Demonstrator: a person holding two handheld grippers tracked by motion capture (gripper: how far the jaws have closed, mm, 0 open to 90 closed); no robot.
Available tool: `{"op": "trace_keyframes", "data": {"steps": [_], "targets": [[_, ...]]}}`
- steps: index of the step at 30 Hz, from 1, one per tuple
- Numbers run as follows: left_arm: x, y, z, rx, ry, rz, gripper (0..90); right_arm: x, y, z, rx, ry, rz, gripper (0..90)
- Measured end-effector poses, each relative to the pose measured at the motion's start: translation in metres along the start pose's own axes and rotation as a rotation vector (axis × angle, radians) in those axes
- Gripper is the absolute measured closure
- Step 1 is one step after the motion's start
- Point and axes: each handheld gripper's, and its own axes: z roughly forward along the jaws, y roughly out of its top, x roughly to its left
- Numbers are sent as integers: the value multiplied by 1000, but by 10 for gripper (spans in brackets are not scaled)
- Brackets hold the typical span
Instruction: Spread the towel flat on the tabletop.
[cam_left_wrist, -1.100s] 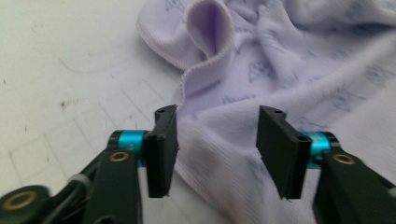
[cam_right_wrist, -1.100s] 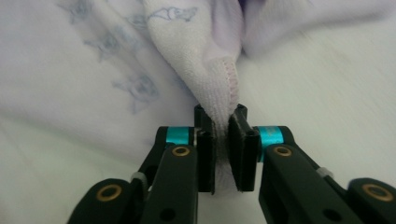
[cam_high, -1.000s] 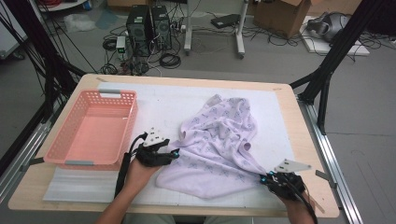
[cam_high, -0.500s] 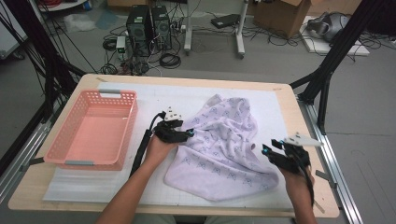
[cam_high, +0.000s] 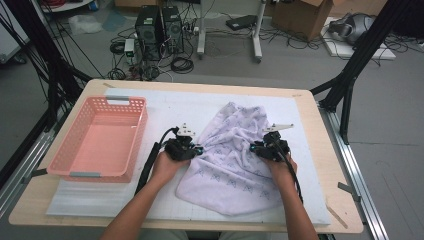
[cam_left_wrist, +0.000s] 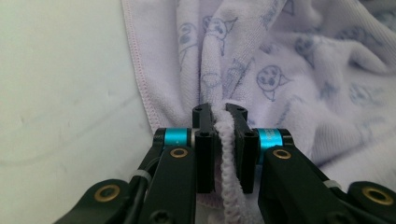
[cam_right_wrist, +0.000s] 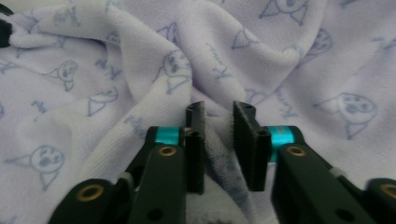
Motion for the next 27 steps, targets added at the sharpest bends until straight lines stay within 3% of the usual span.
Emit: {"op": "trace_keyframes", "data": {"steps": [3,9,14,17,22,25,27], "targets": [[-9,-13,-15,-9,-16,14,822,4,-1,-4,23,23,-33,822],[-24,-40,-42,-35,-47,12,821,12,-17,-25,38,68,-95,833],[-34,-54,-56,-55,-93,5,820,10,-50,-57,1,100,-77,841],[-36,-50,-59,-69,-127,6,793,8,-66,-74,-1,109,-80,844],[-24,-28,-50,-110,-91,-3,504,7,-74,-101,-7,136,-80,821],[-11,-13,-40,-153,-59,-27,466,3,-67,-109,-79,129,-46,688],[-3,-3,-33,-172,-45,-48,475,-3,-59,-109,-135,119,-25,655]]}}
